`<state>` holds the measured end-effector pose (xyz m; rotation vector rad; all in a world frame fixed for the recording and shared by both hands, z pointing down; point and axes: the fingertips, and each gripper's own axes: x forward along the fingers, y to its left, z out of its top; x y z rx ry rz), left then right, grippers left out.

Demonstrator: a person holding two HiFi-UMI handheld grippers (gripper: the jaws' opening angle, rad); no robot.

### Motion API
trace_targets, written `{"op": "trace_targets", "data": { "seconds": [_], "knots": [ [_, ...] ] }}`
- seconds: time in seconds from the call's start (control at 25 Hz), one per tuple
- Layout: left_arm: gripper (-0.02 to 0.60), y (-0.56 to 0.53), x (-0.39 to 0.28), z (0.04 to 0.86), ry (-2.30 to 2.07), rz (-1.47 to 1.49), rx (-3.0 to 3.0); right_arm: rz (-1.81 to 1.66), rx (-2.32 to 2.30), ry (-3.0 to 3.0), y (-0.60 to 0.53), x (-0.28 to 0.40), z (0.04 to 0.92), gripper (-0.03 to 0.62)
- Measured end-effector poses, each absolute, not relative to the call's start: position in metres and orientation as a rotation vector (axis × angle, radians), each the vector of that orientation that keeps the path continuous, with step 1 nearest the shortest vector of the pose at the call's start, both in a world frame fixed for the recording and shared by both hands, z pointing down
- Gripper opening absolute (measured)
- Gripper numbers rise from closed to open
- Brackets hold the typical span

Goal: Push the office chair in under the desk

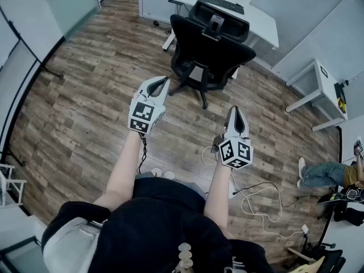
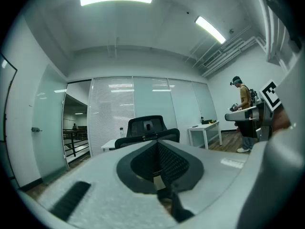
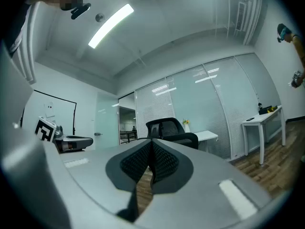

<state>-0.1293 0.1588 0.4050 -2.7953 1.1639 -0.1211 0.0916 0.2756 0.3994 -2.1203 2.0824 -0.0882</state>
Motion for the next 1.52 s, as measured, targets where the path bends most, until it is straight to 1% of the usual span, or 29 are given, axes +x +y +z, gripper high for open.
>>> {"op": "trace_targets", "data": {
  "seconds": [1.04,1.12,1.2,1.24,1.32,1.4,1.48,1.52],
  "knots": [
    [0.008,0.170,-0.128,0.415,1.173,-0.135,-2.814,-0.094,-2.046,2.115,0.282,0.083,0.402,0.011],
    [0.033,0.172,-0.128,0.417,1.170,-0.119,-2.829,-0.091,-2.033,2.126,0.283,0.082,0.403,0.032],
    [0.067,0.173,-0.126,0.418,1.165,-0.103,-2.843,-0.089,-2.010,2.133,0.283,0.083,0.403,0.081],
    [0.096,0.174,-0.125,0.417,1.162,-0.092,-2.848,-0.089,-1.992,2.133,0.282,0.083,0.402,0.113],
    [0.162,0.174,-0.124,0.415,1.161,-0.063,-2.854,-0.090,-1.951,2.129,0.281,0.084,0.400,0.201],
    [0.226,0.173,-0.121,0.413,1.160,-0.044,-2.858,-0.089,-1.918,2.128,0.278,0.086,0.398,0.253],
    [0.256,0.172,-0.118,0.412,1.164,-0.041,-2.858,-0.086,-1.906,2.134,0.275,0.089,0.397,0.263],
    [0.259,0.171,-0.117,0.412,1.169,-0.040,-2.856,-0.084,-1.903,2.137,0.274,0.090,0.397,0.266]
  ]
}}
